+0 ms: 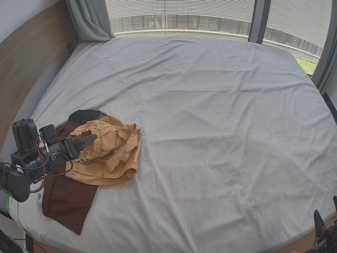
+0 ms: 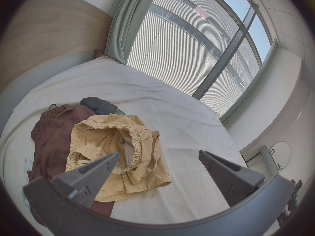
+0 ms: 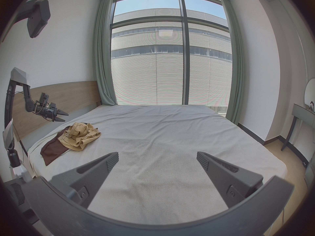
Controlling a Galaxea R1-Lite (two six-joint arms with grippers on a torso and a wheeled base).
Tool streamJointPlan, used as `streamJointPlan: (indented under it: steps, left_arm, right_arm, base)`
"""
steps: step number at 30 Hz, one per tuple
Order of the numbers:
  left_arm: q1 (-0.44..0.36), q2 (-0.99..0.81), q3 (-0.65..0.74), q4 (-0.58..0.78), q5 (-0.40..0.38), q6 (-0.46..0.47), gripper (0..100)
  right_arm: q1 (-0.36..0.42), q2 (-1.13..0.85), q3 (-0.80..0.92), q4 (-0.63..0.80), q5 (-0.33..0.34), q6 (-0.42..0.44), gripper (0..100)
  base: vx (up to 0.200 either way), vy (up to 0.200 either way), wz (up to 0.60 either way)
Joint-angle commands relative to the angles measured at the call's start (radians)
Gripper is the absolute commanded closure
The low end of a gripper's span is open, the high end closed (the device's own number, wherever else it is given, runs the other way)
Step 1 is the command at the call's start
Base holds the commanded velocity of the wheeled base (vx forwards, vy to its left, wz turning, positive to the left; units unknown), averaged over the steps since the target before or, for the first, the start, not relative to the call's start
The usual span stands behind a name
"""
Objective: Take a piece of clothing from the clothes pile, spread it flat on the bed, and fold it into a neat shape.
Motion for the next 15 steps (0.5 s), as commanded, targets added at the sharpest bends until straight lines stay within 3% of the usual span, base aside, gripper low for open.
streamJointPlan:
  steps: [1,15]
  left_arm:
    - [-0.001,0.094,-0.009,-0.027,0.002,-0.003,0]
    - [-0.003,0.248,-0.133,-0.054,0.006,-0.006,0]
  right_arm:
    - [0.000,-0.016,0.018,0.000,0.001,-0.001,0]
    - [0.000,-0.016,0.018,0.000,0.001,-0.001,0]
  base:
    - [0.000,0.000,0.00]
    - [0.000,0.000,0.00]
